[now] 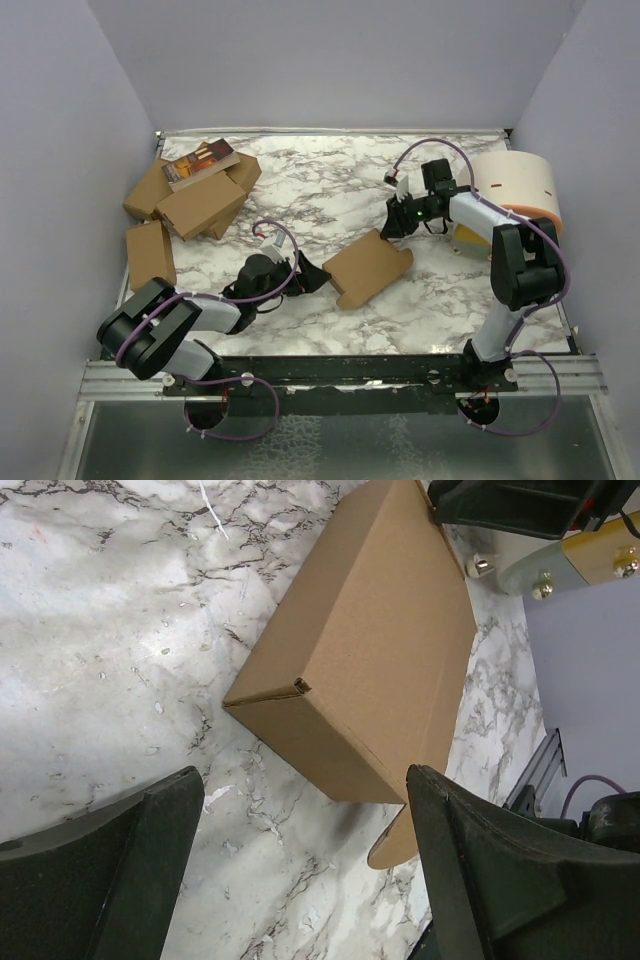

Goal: Fold the paper box

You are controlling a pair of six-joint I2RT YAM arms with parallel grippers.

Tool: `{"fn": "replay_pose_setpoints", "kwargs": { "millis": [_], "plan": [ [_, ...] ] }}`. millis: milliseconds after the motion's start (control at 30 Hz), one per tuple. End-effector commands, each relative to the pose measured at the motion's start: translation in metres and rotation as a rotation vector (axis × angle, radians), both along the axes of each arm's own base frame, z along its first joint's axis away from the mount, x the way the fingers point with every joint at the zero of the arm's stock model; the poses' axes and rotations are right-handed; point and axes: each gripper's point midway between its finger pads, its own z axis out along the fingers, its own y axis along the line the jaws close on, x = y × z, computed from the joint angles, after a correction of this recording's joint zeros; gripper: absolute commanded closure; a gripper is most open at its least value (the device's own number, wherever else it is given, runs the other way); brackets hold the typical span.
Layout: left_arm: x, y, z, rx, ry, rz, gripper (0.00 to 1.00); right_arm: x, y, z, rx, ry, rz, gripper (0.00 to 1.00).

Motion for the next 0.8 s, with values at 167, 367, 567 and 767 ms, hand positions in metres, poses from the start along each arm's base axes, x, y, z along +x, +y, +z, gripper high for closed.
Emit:
{"fn": "replay_pose_setpoints", "kwargs": {
  "millis": [167, 367, 567, 767],
  "plan": [
    [0.006, -0.004, 0.010, -0.037, -0.026, 0.002, 0.15, 0.005, -0.005, 0.019, 0.021, -0.068, -0.011, 0.68],
    [0.006, -0.005, 0.010, -0.040, -0.025, -0.001, 0.15, 0.004, -0.010, 0.001, 0.006, -0.026, -0.015, 0.69],
    [0.004, -0.005, 0.009, -0.045, -0.018, -0.001, 0.15, 0.003, -0.011, -0.004, 0.008, -0.002, -0.017, 0.74],
    [0.004, -0.005, 0.007, -0.047, -0.012, -0.001, 0.15, 0.000, -0.007, -0.005, 0.029, 0.019, -0.006, 0.78]
  ]
}}
